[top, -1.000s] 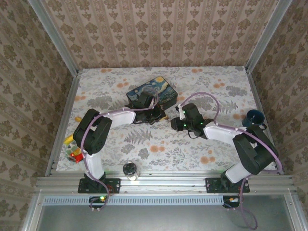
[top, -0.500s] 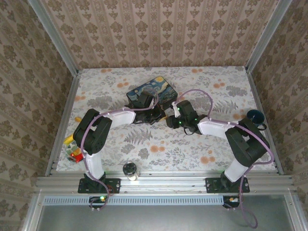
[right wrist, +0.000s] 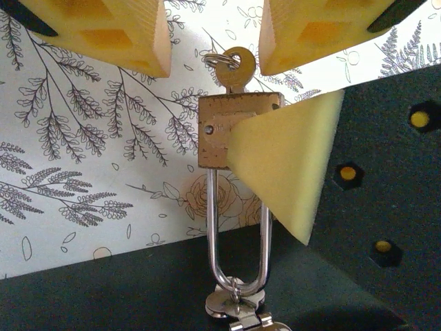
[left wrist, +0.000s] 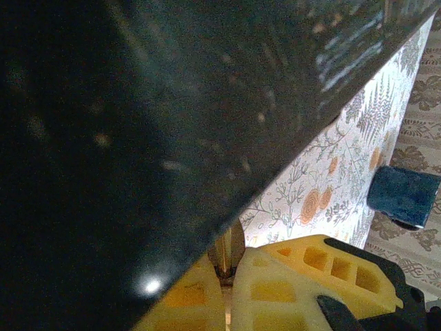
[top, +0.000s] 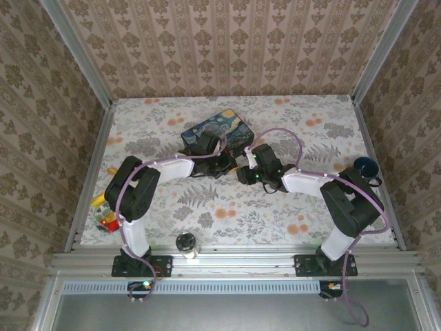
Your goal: Unlock a padlock with a key
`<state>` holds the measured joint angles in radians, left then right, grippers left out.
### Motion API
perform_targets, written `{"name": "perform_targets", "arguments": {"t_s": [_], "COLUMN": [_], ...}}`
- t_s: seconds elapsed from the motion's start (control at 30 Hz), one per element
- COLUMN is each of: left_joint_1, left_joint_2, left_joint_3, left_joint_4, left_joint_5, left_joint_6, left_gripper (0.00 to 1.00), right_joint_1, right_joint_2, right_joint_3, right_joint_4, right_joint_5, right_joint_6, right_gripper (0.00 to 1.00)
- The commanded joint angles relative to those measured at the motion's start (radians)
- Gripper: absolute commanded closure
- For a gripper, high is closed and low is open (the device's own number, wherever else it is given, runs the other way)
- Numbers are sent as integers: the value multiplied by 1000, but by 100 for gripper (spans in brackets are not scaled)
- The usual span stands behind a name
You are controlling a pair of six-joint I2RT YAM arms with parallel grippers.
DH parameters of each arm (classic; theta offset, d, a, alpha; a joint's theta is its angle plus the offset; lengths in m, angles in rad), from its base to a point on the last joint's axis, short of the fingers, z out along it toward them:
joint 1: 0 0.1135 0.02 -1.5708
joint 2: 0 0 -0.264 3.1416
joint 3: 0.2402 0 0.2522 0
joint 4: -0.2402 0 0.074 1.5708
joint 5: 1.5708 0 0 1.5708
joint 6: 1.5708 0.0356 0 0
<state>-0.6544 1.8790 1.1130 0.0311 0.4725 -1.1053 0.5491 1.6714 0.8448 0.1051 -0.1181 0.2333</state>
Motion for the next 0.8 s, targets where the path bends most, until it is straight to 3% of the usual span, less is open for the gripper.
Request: {"name": "perform_targets", "arguments": {"t_s": [0.0,0.77], "left_joint_1": [2,4], "left_joint_2": [32,20], "left_joint_3": [-33,-33], "left_joint_4": [-124,-157], "left_joint_5": [66,87], "left_joint_6": [-38,-21], "left_gripper": [100,100], "right_joint_1": [6,14], "right_joint_2": [10,7], "right_joint_3": [-1,-1], "right_joint_4": [18,22], "right_joint_5": [18,56], "right_joint_6": [-26,-69], "right_gripper": [60,57]}}
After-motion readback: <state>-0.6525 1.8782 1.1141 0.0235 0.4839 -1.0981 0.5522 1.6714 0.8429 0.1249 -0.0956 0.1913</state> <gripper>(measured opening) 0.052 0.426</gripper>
